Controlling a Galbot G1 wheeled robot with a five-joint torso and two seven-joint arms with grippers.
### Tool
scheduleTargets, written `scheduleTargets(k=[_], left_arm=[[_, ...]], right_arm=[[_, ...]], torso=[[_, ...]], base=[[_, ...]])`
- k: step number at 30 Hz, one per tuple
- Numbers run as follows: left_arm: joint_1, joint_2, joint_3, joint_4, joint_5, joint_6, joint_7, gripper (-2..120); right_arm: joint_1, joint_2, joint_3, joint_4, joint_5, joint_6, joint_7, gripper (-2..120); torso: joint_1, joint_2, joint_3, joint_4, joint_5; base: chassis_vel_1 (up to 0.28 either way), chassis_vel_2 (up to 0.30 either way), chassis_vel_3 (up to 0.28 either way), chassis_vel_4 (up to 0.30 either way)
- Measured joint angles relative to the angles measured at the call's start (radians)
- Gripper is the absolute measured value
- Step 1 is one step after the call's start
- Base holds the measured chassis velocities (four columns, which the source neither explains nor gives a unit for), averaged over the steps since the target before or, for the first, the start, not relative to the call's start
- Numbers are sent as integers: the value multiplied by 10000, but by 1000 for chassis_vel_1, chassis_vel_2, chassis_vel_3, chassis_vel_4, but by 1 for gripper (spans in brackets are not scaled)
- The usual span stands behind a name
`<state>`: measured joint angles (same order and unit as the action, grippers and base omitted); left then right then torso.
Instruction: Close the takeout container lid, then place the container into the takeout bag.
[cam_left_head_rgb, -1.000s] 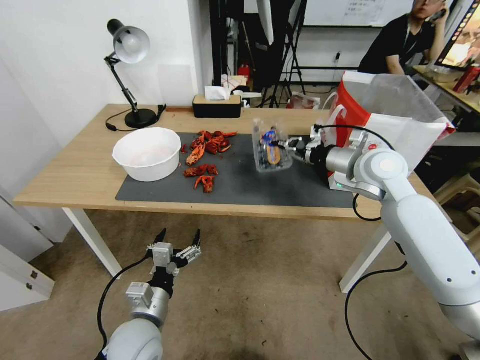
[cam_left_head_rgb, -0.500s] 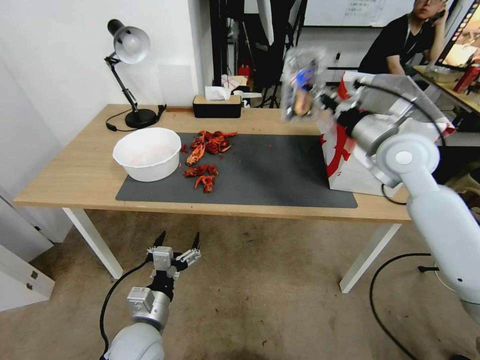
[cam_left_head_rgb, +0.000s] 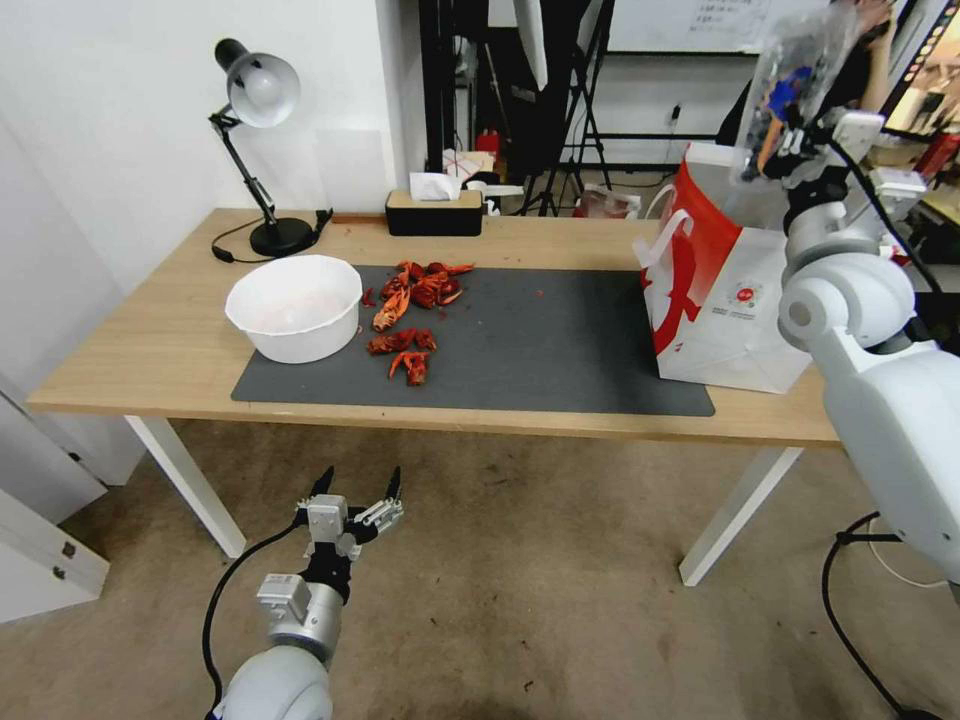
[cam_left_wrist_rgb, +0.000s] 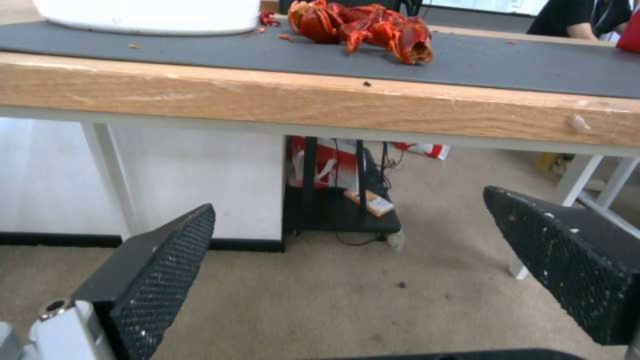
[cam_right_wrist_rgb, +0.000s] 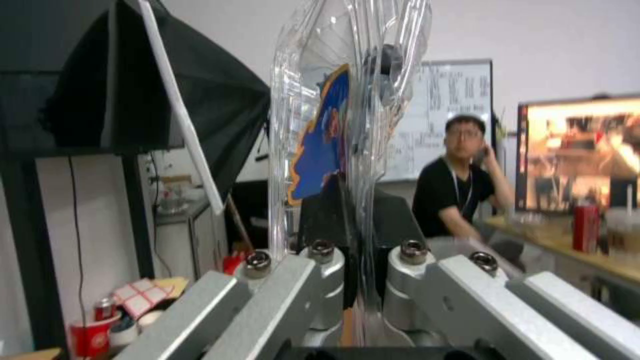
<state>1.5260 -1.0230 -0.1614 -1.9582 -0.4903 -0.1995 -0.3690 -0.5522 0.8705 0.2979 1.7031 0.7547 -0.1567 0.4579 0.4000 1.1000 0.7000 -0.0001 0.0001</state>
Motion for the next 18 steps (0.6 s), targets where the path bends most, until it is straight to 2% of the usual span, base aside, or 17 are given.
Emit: scheduleTargets(k=[2,4,5,8,9,11,13,15,16,18], left_arm=[[-6,2,0,2,-19,4,-4,100],[-18,3,0,11,-32,8,-11,100],[-18,3,0,11,-32,8,-11,100],[-16,6,-1,13,-46,15,-22,100],[-16,6,-1,13,-46,15,-22,100],[5,-1,-1,13,-50,19,-30,100],[10,-1,-1,13,-50,20,-31,100],[20,9,-6,-6,-49,23,-39,100],[20,9,-6,-6,-49,23,-39,100],[33,51,-29,-58,-47,26,-47,100]], right_arm=[[-58,17,30,16,230,-82,54,0],[-138,35,104,96,721,-285,103,8],[-138,35,104,96,721,-285,103,8],[-253,35,256,285,1430,-635,257,22],[-253,35,256,285,1430,-635,257,22],[-325,37,361,363,1756,-789,386,34],[-342,38,385,365,1786,-804,402,37],[-394,25,433,382,1800,-819,407,49],[-394,25,433,382,1800,-819,407,49],[-428,-5,462,447,1803,-819,394,59]], torso=[[0,0,0,0,0],[1,0,0,1,-1],[1,0,0,1,-1],[0,0,0,0,-1],[0,0,0,0,-1],[1,0,0,1,-2],[1,0,0,1,-2],[1,0,0,1,-1],[1,0,0,1,-1],[0,0,0,0,0]], base=[[0,0,0,0],[0,0,0,0],[0,0,0,0],[0,0,0,0],[0,0,0,0],[0,0,0,0],[0,0,0,0],[0,0,0,0],[0,0,0,0],[0,0,0,0]])
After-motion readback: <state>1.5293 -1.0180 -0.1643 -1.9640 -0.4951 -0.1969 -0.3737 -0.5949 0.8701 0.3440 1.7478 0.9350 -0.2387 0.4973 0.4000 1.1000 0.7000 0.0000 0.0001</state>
